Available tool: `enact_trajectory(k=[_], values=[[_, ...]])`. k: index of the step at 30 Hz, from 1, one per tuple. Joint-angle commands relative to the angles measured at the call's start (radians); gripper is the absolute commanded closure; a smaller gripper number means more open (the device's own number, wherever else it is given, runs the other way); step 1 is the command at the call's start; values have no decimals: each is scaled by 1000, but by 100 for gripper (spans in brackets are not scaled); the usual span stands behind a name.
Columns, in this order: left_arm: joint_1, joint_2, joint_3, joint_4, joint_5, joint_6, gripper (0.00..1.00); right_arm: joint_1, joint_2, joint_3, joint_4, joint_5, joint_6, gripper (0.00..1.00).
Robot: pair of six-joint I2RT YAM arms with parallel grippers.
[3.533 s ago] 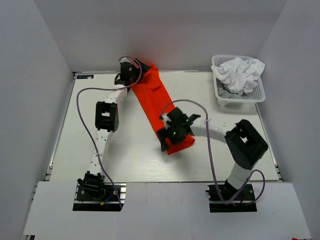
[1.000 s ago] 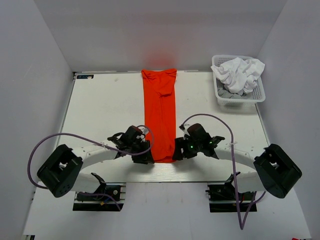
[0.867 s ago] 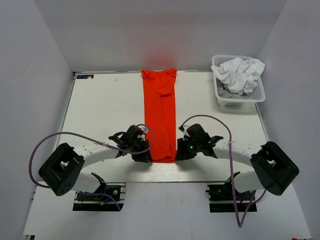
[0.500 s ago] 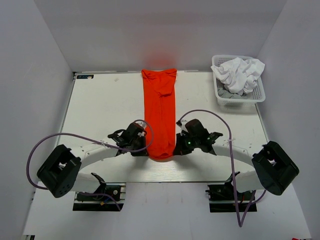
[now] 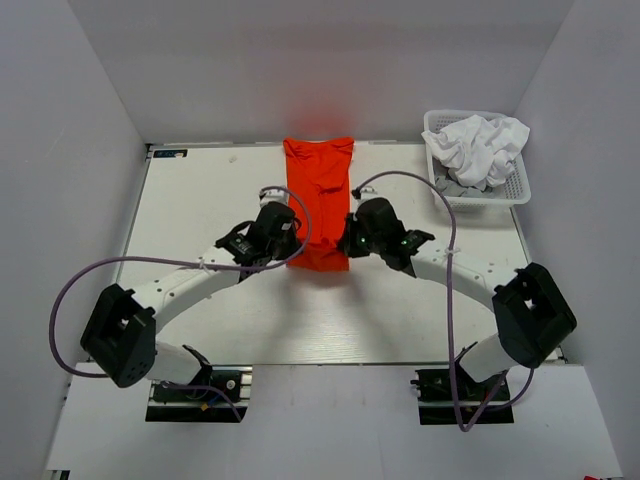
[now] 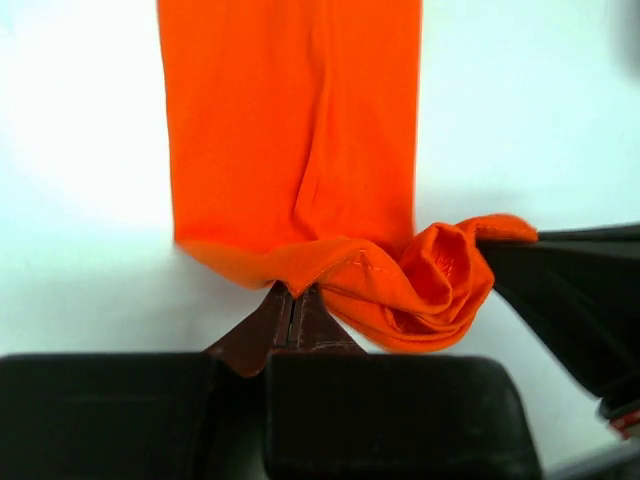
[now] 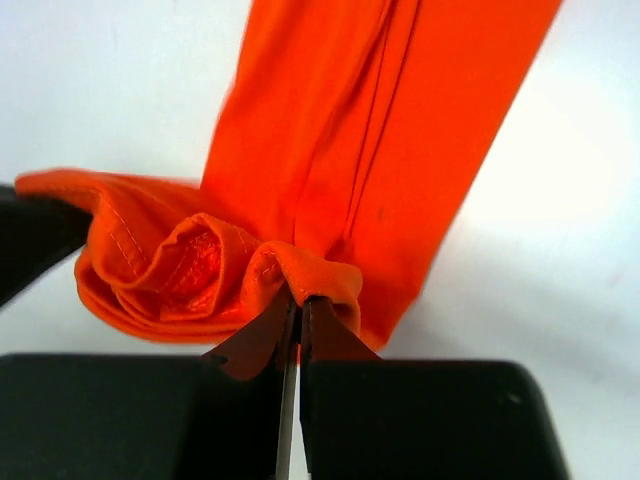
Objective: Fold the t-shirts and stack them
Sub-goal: Fold the folded rectangular tshirt in 1/3 of the way
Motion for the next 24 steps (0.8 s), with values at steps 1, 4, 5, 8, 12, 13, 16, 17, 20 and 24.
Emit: enact_trajectory(k=[1,4,5,8,12,13,16,17,20,24], values=[[27,81,137,0,-147,18,100,-35,59,132,37,155,-7,100],[56,153,260,-37,-158,41,100,-58,104,224,-9,213,-9,100],[70,190,300,-37,-158,59,100,-62,112,233,-7,216,-27,100],[105,233,349,-16,-138,75,100,-81,150,302,2,201,-47,100],[136,305,437,4,-100,119,100,-108,228,371,3,172,-68,100],[148,339,449,4,-88,131,100,-130,239,406,0,166,-72,100],[173,391,495,13,-43,157,100,-148,293,445,8,146,-72,100],[185,426,518,29,-43,158,100,-154,313,460,13,130,-70,100],[210,480,562,41,-9,158,100,-171,372,500,56,83,-85,100],[233,563,596,75,17,158,100,-203,489,573,94,61,-105,100]])
